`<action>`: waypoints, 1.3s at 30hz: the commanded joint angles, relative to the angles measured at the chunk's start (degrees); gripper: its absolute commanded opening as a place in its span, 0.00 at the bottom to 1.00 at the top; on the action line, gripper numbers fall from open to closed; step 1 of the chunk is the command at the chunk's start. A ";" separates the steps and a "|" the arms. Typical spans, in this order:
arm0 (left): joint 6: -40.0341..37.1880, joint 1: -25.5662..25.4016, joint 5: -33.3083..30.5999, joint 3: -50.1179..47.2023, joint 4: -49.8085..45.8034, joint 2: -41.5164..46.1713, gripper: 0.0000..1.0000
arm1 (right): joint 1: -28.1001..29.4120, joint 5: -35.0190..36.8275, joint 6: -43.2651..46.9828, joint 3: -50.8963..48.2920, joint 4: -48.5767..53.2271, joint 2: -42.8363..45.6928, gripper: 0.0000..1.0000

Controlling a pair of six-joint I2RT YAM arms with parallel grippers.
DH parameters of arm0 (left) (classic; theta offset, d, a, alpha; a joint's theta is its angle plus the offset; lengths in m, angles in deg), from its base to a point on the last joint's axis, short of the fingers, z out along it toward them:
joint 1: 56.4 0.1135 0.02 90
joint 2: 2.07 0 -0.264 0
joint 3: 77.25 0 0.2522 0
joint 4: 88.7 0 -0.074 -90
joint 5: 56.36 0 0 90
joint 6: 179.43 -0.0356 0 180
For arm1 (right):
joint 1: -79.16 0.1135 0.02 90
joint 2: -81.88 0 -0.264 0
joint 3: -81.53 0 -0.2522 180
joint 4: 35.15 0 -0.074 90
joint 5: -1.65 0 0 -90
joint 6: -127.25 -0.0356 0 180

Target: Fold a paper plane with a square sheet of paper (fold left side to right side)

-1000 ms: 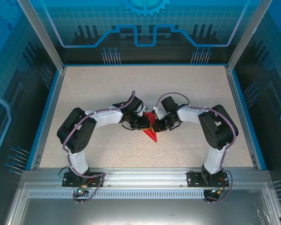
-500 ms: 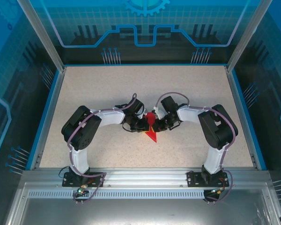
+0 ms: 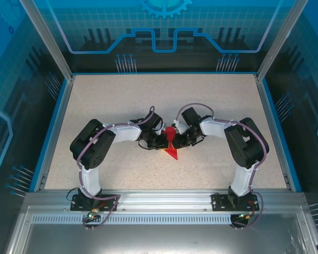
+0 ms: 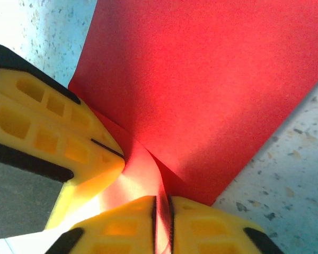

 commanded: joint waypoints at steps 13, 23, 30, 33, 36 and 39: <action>-0.32 -0.36 -3.55 -2.46 -2.54 -1.72 0.06 | 0.73 -11.65 -2.94 -3.92 4.00 8.86 0.28; -0.56 -0.36 -3.56 -1.79 -3.02 -1.71 0.06 | 3.12 -13.46 -4.52 -4.71 2.58 3.57 0.25; -0.78 -0.34 -3.81 -1.43 -3.41 -1.71 0.06 | 3.12 -13.44 -4.44 -5.78 2.44 2.45 0.25; -0.76 -0.31 -3.82 -1.23 -3.59 -1.79 0.06 | 3.12 -12.99 -4.46 -6.11 2.77 2.14 0.25; -0.84 -0.37 -3.91 -1.05 -3.76 -1.96 0.06 | 3.12 -12.08 -4.36 -6.44 3.20 1.93 0.25; -0.85 -0.32 -3.91 -0.87 -3.85 -2.14 0.06 | 3.12 -11.31 -4.35 -6.55 3.49 1.73 0.25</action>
